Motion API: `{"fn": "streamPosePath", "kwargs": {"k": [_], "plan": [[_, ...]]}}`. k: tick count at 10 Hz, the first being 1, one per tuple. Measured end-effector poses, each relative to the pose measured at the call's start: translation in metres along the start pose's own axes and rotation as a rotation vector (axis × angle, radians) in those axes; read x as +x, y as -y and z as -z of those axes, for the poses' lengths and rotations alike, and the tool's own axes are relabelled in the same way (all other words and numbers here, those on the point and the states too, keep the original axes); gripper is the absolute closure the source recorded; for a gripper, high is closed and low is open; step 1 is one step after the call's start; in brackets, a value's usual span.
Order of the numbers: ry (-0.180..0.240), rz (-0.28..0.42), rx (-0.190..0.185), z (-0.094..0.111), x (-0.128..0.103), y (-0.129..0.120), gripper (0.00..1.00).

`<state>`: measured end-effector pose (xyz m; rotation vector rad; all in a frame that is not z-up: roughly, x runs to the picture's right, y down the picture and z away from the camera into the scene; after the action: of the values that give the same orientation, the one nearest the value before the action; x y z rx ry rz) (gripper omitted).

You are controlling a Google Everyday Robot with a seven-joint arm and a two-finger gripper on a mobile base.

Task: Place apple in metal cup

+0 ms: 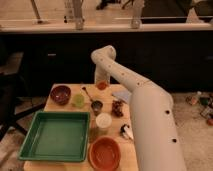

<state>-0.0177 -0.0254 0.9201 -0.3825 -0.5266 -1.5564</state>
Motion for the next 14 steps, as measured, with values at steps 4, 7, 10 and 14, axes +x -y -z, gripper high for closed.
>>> {"fn": "streamPosePath", "kwargs": {"k": [4,7,10,14], "plan": [[0.015,0.044,-0.035,0.030,-0.026,0.018,1.00],[0.027,0.075,-0.043,0.048,-0.049,0.034,1.00],[0.062,0.086,-0.049,0.056,-0.079,0.045,1.00],[0.120,0.082,-0.059,0.056,-0.110,0.050,1.00]]}}
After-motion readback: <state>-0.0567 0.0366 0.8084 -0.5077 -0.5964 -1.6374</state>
